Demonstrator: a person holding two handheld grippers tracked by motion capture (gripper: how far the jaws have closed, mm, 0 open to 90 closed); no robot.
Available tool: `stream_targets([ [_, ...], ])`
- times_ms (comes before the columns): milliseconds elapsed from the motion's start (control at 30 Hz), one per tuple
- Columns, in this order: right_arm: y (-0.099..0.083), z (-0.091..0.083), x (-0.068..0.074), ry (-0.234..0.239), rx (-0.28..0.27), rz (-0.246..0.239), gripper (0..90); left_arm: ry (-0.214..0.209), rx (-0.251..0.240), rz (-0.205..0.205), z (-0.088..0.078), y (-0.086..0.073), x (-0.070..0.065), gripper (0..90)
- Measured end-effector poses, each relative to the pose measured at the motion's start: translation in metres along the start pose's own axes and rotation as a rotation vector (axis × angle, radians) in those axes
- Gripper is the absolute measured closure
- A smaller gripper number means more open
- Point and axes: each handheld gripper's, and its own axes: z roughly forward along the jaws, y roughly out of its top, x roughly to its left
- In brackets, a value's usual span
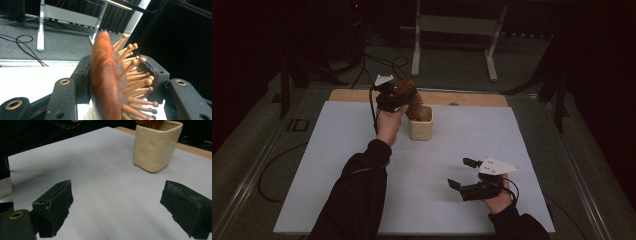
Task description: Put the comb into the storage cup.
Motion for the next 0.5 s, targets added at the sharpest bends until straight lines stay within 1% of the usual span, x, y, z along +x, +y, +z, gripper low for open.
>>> stream_targets([
  [67,0.0,0.0,0.0,0.0,-0.001,0.0,10.0,0.004,0.015,0.016,0.0,0.001,0.0,46.8],
  [133,0.0,0.0,0.0,0.0,0.0,0.001,10.0,-0.01,0.022,0.008,-0.001,0.002,0.002,45.9],
  [167,0.0,0.0,0.0,0.001,0.0,0.0,10.0,-0.011,0.027,0.015,-0.001,0.002,0.002,45.1],
  [233,0.0,0.0,0.0,0.001,0.002,0.001,10.0,0.007,0.029,0.028,-0.002,0.002,0.002,43.0],
  [267,0.0,0.0,0.0,0.001,0.001,0.0,10.0,0.006,0.03,0.028,-0.003,0.002,0.002,42.2],
  [300,0.0,0.0,0.0,0.001,0.0,0.001,10.0,0.02,0.03,0.031,-0.004,0.002,0.002,40.9],
  [333,0.0,0.0,0.0,-0.001,0.002,0.0,10.0,0.026,0.022,0.037,-0.005,0.003,0.002,38.3],
  [367,0.0,0.0,0.0,-0.001,0.001,-0.001,10.0,0.019,0.02,0.038,-0.007,0.004,0.003,36.0],
  [400,0.0,0.0,0.0,0.0,-0.001,0.001,10.0,0.018,0.013,0.043,-0.009,0.005,0.003,35.7],
  [433,0.0,0.0,0.0,-0.001,0.001,0.0,10.0,0.015,0.0,0.052,-0.011,0.006,0.003,33.0],
  [467,0.0,0.0,0.001,0.0,0.001,0.002,10.0,0.022,-0.007,0.061,-0.013,0.008,0.002,28.8],
  [500,0.0,0.0,0.001,-0.002,0.004,0.0,10.0,0.024,-0.012,0.069,-0.016,0.009,0.002,27.3],
])
